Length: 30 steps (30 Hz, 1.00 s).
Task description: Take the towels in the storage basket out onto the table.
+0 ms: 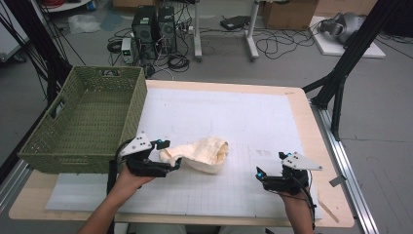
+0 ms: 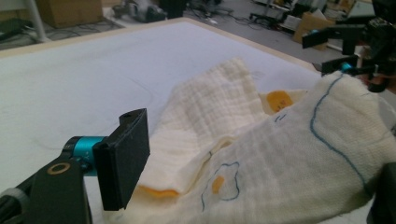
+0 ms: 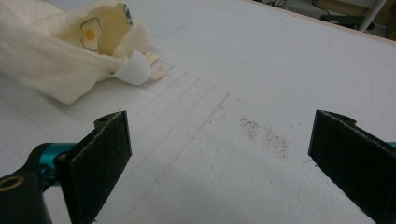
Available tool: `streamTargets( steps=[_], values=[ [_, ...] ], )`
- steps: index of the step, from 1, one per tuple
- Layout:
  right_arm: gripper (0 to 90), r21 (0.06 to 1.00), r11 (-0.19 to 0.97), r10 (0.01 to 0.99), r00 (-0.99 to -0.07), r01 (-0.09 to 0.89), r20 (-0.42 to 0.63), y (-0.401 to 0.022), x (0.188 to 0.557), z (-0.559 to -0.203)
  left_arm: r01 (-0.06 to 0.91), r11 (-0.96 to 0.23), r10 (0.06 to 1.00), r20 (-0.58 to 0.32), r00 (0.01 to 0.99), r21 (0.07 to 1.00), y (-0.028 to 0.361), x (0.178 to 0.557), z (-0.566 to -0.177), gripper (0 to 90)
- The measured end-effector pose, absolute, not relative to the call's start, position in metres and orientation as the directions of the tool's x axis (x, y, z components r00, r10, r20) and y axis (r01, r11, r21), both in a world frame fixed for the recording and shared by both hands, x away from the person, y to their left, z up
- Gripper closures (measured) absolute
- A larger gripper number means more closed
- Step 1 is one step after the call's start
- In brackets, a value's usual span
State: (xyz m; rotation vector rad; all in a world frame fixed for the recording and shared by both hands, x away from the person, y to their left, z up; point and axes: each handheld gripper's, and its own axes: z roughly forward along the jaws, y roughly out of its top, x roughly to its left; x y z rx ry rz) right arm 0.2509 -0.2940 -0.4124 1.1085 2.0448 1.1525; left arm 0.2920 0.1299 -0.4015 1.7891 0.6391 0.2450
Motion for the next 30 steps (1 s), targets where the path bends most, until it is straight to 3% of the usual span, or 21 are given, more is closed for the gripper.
streamTargets(
  steps=[7,12,17,19,21,22,26,30],
  values=[
    [7.7,0.880,0.296,0.812,-0.582,0.370,-0.028,-0.284,0.251,-0.410,0.322,-0.271,0.525,-0.141,0.839,0.907,0.095,0.303,-0.409,22.1],
    [25.4,0.865,0.357,0.685,-0.728,0.353,0.014,-0.250,0.259,-0.420,0.333,-0.275,0.532,-0.145,0.834,0.902,0.088,0.305,-0.411,22.5],
    [29.5,0.836,0.448,0.569,-0.822,0.316,0.006,-0.220,0.262,-0.430,0.344,-0.268,0.545,-0.153,0.825,0.900,0.092,0.307,-0.412,22.6],
    [36.7,0.824,0.487,0.535,-0.844,0.289,-0.020,-0.209,0.264,-0.433,0.342,-0.271,0.543,-0.151,0.826,0.900,0.093,0.308,-0.412,22.7],
    [62.0,0.808,0.530,0.527,-0.846,0.256,-0.078,-0.201,0.265,-0.435,0.342,-0.273,0.540,-0.151,0.828,0.899,0.094,0.308,-0.412,22.7],
    [81.6,0.798,0.553,0.540,-0.833,0.241,-0.123,-0.198,0.267,-0.436,0.343,-0.274,0.541,-0.151,0.828,0.899,0.095,0.308,-0.412,22.7],
    [86.2,0.788,0.564,0.579,-0.798,0.245,-0.166,-0.201,0.270,-0.433,0.350,-0.267,0.551,-0.156,0.820,0.898,0.104,0.310,-0.412,22.7],
    [86.4,0.771,0.568,0.670,-0.706,0.286,-0.231,-0.212,0.275,-0.429,0.347,-0.274,0.541,-0.154,0.827,0.897,0.109,0.309,-0.414,22.7]
  ],
)
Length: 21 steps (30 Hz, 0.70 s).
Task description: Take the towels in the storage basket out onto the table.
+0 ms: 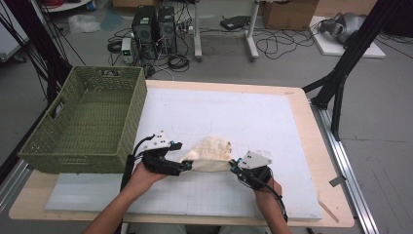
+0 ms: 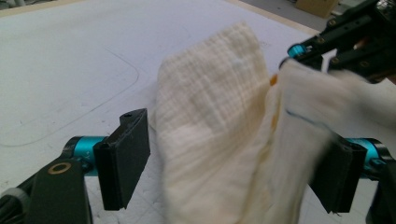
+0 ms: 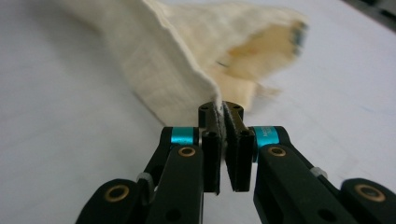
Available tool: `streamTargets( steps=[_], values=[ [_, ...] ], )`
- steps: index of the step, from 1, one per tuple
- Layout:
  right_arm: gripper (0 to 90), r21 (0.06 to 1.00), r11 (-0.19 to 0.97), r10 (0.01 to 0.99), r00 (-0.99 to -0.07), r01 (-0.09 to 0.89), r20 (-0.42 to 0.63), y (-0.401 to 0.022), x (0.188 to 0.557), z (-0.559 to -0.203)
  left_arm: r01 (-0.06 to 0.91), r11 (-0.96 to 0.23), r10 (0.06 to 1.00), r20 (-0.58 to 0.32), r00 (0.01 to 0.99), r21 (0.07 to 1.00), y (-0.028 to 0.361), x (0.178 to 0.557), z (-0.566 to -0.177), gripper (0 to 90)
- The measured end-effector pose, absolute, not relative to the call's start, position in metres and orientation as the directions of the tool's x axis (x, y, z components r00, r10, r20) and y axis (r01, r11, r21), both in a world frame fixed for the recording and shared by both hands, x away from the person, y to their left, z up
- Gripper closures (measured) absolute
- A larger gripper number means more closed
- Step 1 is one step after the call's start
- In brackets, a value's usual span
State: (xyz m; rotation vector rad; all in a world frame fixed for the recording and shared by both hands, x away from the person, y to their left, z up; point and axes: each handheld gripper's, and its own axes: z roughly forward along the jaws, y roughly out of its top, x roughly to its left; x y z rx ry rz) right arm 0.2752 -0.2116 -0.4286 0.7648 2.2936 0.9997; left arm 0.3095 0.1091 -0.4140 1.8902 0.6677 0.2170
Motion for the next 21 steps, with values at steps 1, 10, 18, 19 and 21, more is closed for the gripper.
streamTargets(
  steps=[1,10,18,19,21],
  values=[
    [86.4,0.772,0.558,0.694,-0.681,0.303,-0.234,-0.216,0.278,-0.428,0.347,-0.273,0.539,-0.156,0.828,0.897,0.111,0.309,-0.414,22.8],
    [38.4,0.804,0.434,0.814,-0.560,0.408,-0.155,-0.256,0.284,-0.422,0.355,-0.222,0.595,-0.162,0.787,0.908,0.136,0.312,-0.412,22.8],
    [26.3,0.845,0.359,0.848,-0.517,0.396,-0.118,-0.305,0.260,-0.413,0.352,-0.194,0.624,-0.162,0.764,0.916,0.146,0.314,-0.411,22.6],
    [25.2,0.852,0.339,0.857,-0.504,0.400,-0.104,-0.309,0.259,-0.414,0.351,-0.192,0.625,-0.162,0.764,0.916,0.147,0.313,-0.411,22.5],
    [23.6,0.858,0.324,0.863,-0.497,0.398,-0.096,-0.313,0.257,-0.415,0.338,-0.186,0.631,-0.151,0.761,0.922,0.148,0.312,-0.411,22.3]
  ],
)
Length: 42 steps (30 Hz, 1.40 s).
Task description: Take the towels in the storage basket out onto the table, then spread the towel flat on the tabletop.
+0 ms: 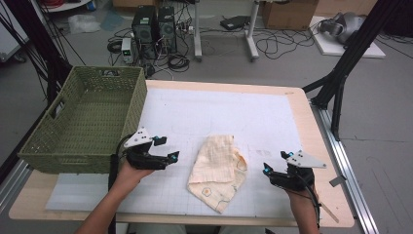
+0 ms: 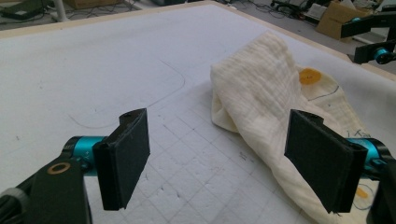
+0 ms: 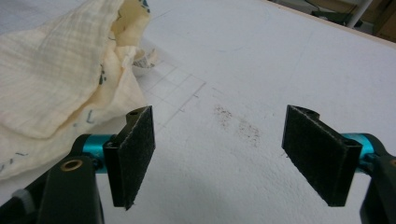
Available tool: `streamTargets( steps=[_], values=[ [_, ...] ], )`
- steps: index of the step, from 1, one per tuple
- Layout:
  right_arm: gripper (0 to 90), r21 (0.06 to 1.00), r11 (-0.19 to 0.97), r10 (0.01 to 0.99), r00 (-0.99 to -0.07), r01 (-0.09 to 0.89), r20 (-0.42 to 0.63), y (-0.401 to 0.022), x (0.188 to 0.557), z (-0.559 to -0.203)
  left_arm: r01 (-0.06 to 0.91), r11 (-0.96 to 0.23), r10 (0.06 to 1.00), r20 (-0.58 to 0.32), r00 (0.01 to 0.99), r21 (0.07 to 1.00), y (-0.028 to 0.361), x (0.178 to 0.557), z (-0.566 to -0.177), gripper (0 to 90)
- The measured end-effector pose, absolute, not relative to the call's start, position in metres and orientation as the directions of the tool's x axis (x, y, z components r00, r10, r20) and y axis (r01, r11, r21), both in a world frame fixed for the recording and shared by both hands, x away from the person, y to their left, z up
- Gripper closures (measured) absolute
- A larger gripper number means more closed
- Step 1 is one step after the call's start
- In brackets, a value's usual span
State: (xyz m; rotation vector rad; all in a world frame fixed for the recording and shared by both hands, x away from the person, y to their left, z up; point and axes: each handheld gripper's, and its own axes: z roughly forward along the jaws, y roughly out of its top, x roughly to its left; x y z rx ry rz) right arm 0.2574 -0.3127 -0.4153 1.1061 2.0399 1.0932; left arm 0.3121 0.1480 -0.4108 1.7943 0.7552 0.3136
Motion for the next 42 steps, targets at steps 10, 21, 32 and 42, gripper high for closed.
streamTargets(
  steps=[10,21,32,42],
  values=[
    [16.5,0.879,0.303,0.877,-0.468,0.369,-0.107,-0.308,0.258,-0.412,0.309,-0.184,0.634,-0.128,0.763,0.933,0.152,0.304,-0.412,19.8],
    [16.3,0.872,0.308,0.872,-0.480,0.381,-0.098,-0.302,0.262,-0.414,0.311,-0.183,0.652,-0.121,0.748,0.933,0.156,0.304,-0.412,19.8],
    [16.4,0.869,0.305,0.873,-0.479,0.389,-0.092,-0.301,0.262,-0.417,0.318,-0.203,0.649,-0.116,0.752,0.926,0.154,0.304,-0.415,20.4],
    [16.8,0.865,0.304,0.874,-0.478,0.399,-0.087,-0.304,0.260,-0.419,0.305,-0.285,0.592,-0.083,0.801,0.909,0.127,0.300,-0.418,30.0]
  ],
)
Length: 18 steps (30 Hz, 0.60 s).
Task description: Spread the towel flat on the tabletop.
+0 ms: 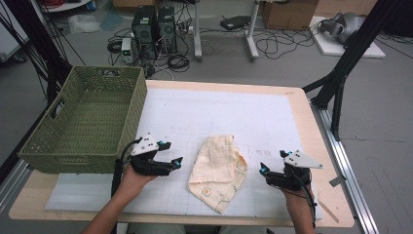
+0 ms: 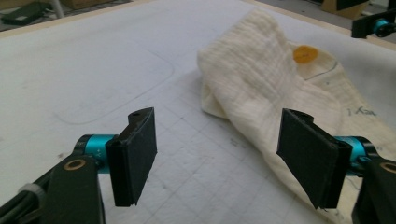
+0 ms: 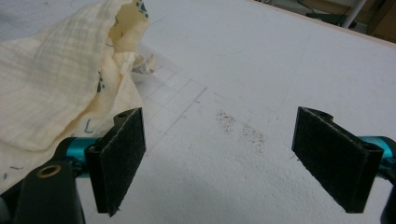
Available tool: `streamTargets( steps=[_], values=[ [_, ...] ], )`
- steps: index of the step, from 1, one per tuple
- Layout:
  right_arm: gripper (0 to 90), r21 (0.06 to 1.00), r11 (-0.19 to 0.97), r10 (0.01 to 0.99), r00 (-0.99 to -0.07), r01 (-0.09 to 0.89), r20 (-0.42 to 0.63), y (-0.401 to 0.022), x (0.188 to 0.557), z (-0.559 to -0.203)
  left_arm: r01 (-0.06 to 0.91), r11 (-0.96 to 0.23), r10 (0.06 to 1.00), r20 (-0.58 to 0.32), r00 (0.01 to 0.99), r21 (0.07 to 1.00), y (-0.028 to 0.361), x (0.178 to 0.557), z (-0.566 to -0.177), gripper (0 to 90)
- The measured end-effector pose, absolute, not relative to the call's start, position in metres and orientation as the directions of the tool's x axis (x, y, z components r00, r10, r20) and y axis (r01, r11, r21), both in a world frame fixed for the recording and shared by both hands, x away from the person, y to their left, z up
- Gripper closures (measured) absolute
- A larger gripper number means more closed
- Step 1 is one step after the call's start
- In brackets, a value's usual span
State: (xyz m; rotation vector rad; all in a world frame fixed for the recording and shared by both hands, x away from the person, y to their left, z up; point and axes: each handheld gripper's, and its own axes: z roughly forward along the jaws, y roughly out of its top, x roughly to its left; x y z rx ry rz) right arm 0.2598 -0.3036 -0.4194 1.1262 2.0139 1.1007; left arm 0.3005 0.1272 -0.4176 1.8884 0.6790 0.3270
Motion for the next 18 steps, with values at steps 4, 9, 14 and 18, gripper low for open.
streamTargets(
  steps=[4,9,14,18],
  values=[
    [16.9,0.869,0.296,0.877,-0.474,0.397,-0.082,-0.305,0.259,-0.418,0.296,-0.328,0.541,-0.078,0.837,0.897,0.114,0.301,-0.421,34.6],
    [16.8,0.865,0.296,0.877,-0.475,0.405,-0.077,-0.305,0.257,-0.419,0.278,-0.352,0.489,-0.078,0.869,0.894,0.095,0.300,-0.422,37.8],
    [16.8,0.867,0.297,0.877,-0.474,0.400,-0.081,-0.305,0.257,-0.418,0.259,-0.409,0.467,-0.043,0.883,0.875,0.073,0.302,-0.430,42.9],
    [16.9,0.867,0.292,0.878,-0.473,0.404,-0.076,-0.305,0.257,-0.418,0.241,-0.454,0.438,-0.021,0.899,0.858,0.057,0.302,-0.436,48.0]
  ],
)
